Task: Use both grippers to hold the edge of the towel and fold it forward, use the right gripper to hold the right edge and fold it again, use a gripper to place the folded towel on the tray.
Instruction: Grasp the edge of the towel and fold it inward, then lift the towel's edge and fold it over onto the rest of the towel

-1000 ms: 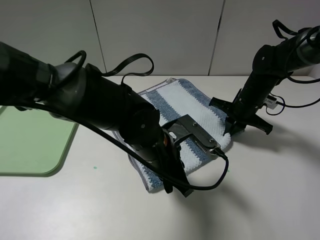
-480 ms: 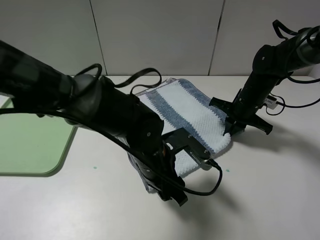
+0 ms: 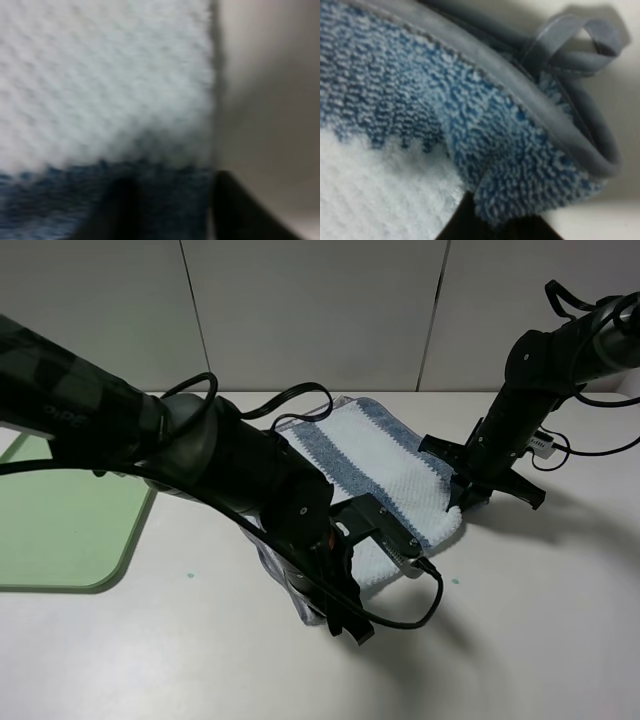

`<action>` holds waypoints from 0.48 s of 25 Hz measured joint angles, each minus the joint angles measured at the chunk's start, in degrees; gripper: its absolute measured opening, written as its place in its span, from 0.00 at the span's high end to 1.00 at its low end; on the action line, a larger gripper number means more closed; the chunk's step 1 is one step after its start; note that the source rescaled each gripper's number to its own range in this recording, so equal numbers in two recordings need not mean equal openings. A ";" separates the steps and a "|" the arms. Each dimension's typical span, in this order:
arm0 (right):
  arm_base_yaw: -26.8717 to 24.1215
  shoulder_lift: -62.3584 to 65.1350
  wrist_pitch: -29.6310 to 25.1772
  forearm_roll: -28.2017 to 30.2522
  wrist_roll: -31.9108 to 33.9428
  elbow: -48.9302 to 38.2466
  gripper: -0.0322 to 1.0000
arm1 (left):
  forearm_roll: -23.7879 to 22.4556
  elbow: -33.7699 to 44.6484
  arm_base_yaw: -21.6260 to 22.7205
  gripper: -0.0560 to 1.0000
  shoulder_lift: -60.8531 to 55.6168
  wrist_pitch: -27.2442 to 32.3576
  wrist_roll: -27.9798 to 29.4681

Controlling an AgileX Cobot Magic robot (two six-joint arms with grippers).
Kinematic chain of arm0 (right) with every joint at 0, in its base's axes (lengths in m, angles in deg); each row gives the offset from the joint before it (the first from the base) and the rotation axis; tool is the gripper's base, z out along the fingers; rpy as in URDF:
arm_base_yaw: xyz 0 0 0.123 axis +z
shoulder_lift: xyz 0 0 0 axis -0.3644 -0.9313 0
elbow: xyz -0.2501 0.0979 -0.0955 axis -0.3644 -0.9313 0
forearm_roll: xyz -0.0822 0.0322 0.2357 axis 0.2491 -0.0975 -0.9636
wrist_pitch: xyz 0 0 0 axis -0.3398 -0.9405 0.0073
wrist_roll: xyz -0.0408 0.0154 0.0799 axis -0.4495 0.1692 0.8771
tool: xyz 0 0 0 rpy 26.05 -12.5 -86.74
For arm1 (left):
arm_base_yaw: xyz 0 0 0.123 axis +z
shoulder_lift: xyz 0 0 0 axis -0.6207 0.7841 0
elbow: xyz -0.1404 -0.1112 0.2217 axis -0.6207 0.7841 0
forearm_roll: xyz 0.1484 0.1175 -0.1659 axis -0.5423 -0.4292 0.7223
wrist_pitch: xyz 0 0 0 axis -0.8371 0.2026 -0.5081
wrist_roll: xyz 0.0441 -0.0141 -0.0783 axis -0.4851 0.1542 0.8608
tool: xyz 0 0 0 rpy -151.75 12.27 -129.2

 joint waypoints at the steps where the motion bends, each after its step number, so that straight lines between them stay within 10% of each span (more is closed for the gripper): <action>1: 0.00 0.00 0.00 0.00 0.00 0.00 0.97 | 0.00 -0.06 0.00 0.82 0.08 -0.23 0.00; 12: 0.00 0.70 -0.17 0.48 0.00 -0.05 0.97 | 0.70 -2.57 0.00 0.92 0.65 3.14 0.00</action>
